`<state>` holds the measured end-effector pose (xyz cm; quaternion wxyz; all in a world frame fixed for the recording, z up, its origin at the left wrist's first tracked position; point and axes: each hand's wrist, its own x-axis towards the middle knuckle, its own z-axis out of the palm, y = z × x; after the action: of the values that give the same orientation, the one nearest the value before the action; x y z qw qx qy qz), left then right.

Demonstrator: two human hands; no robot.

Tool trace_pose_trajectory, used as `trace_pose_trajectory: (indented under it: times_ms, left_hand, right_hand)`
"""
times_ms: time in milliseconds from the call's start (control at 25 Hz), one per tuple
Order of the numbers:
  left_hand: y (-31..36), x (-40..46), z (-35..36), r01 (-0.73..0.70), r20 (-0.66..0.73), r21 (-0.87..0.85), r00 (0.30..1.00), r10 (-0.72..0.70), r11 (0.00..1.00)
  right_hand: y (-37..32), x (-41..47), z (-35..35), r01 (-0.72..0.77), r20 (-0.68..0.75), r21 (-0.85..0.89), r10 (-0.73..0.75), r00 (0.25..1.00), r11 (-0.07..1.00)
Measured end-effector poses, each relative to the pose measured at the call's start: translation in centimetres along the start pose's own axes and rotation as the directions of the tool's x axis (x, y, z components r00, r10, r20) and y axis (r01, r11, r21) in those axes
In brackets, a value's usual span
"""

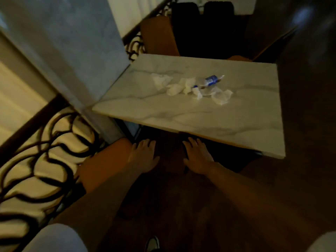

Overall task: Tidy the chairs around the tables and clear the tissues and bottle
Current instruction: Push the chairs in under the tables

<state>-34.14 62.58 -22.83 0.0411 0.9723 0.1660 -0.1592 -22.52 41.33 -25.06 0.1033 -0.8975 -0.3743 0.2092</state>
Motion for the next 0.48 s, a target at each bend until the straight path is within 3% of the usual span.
trace_pose_trajectory:
  times_ms: [120, 240, 360, 480]
  left_hand:
    - [-6.3, -6.3, 0.9, 0.220, 0.031, -0.098, 0.975, -0.218, 0.970]
    - [-11.7, -13.0, 3.0, 0.395, 0.171, -0.128, 0.912, -0.372, 0.910]
    - [-15.9, -17.8, 5.6, 0.466, 0.305, -0.126, 0.858, -0.413, 0.876]
    - [-19.5, -20.6, 7.4, 0.449, 0.348, -0.130, 0.856, -0.383, 0.884]
  right_hand:
    - [-8.0, 1.6, 1.8, 0.262, 0.062, -0.025, -0.260, 0.964, 0.965]
    - [-15.8, 2.6, 4.2, 0.505, 0.170, -0.127, -0.483, 0.859, 0.854]
    - [-20.9, 3.4, 6.3, 0.630, 0.253, -0.226, -0.580, 0.775, 0.743]
    - [-24.3, 4.4, 8.4, 0.634, 0.303, -0.337, -0.557, 0.773, 0.696]
